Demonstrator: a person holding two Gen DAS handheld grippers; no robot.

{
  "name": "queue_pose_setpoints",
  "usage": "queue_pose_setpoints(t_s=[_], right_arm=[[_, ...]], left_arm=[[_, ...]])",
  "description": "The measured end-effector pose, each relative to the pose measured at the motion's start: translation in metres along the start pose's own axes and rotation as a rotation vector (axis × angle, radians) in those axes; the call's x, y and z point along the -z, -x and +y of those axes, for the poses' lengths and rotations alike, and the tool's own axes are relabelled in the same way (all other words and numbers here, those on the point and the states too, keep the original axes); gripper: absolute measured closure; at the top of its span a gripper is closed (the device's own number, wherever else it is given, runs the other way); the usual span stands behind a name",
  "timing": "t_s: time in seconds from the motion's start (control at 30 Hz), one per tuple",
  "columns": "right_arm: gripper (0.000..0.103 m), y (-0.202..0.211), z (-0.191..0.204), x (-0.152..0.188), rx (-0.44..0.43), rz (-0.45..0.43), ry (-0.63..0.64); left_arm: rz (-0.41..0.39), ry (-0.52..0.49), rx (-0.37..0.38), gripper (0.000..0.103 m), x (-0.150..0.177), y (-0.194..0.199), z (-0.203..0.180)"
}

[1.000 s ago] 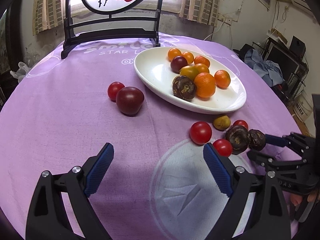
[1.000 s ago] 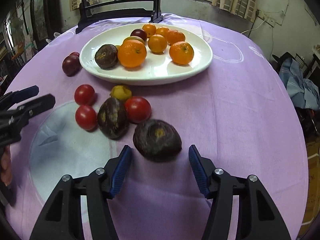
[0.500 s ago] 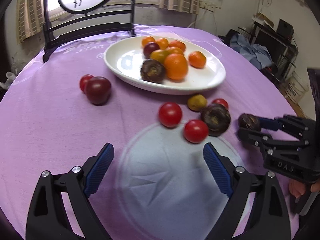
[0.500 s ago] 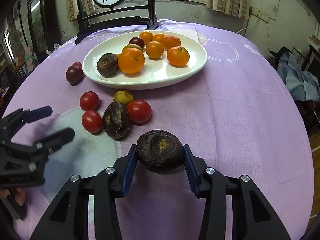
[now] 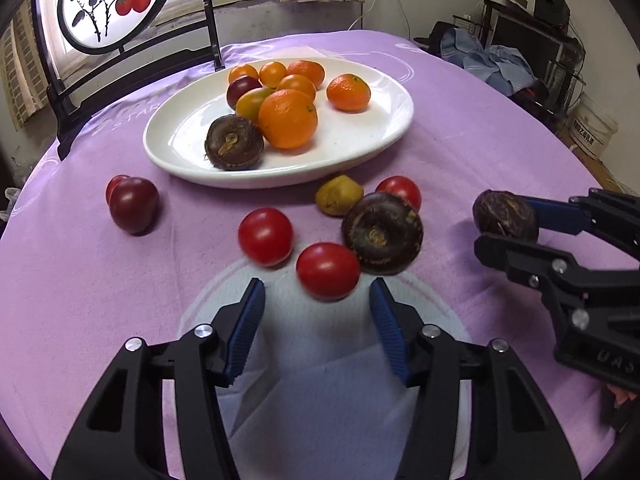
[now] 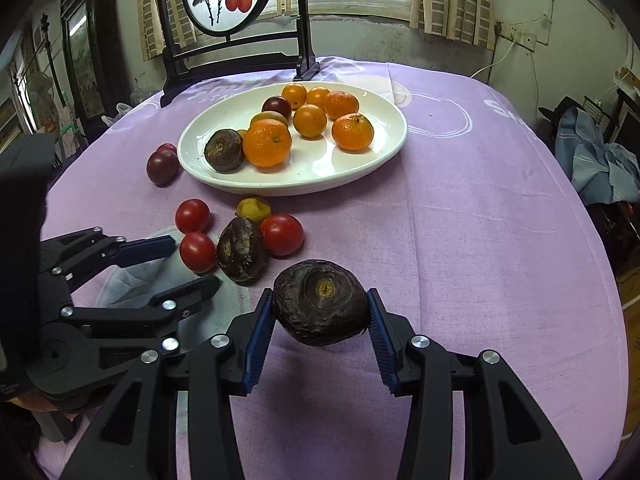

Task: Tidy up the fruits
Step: 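Grasp a dark brown persimmon with the right tool while the left tool grasps a red cherry tomato, then carry both fruits onto the white plate and open both tools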

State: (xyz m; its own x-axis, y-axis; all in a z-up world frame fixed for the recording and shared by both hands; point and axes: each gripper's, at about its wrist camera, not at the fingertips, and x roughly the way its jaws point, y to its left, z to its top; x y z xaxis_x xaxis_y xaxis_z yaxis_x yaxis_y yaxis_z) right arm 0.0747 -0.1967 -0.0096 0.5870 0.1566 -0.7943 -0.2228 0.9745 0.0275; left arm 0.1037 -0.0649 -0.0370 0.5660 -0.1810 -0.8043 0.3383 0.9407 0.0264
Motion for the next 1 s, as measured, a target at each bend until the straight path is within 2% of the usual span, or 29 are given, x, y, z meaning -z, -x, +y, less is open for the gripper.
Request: queue_pose_setpoints(t_s=[0.07,0.1,0.13,0.2,0.43,0.57,0.83,1.0], right_arm=[[0.057,0.002,0.0,0.0,-0.004,-0.005,0.003],[0.057,0.002,0.001,-0.001,-0.006,-0.007,0.005],[0.057,0.002,0.001,-0.001,-0.006,-0.007,0.005],[0.057,0.002,0.001,0.0,-0.006,-0.004,0.004],[0.057,0.005,0.0,-0.001,-0.005,-0.028,0.001],[0.057,0.014,0.001,-0.003,-0.026,-0.074,-0.012],[0.057,0.041,0.004,-0.03,-0.034,-0.176,-0.018],[0.057,0.028,0.007,-0.062,-0.017,-0.176,0.017]], left_arm=[[-0.002,-0.001,-0.004,0.049,-0.004,-0.003,-0.002],[-0.004,-0.002,-0.001,0.053,-0.005,-0.004,-0.003],[-0.007,-0.006,0.012,0.063,-0.006,-0.005,-0.004],[-0.012,-0.024,0.039,0.073,-0.008,-0.005,-0.007],[-0.035,-0.059,0.034,0.074,0.001,0.011,-0.004],[-0.063,-0.019,0.045,0.074,0.0,0.029,0.009],[-0.151,0.026,0.039,0.074,-0.033,0.054,0.037],[-0.159,0.094,0.022,0.074,-0.059,0.045,0.059]])
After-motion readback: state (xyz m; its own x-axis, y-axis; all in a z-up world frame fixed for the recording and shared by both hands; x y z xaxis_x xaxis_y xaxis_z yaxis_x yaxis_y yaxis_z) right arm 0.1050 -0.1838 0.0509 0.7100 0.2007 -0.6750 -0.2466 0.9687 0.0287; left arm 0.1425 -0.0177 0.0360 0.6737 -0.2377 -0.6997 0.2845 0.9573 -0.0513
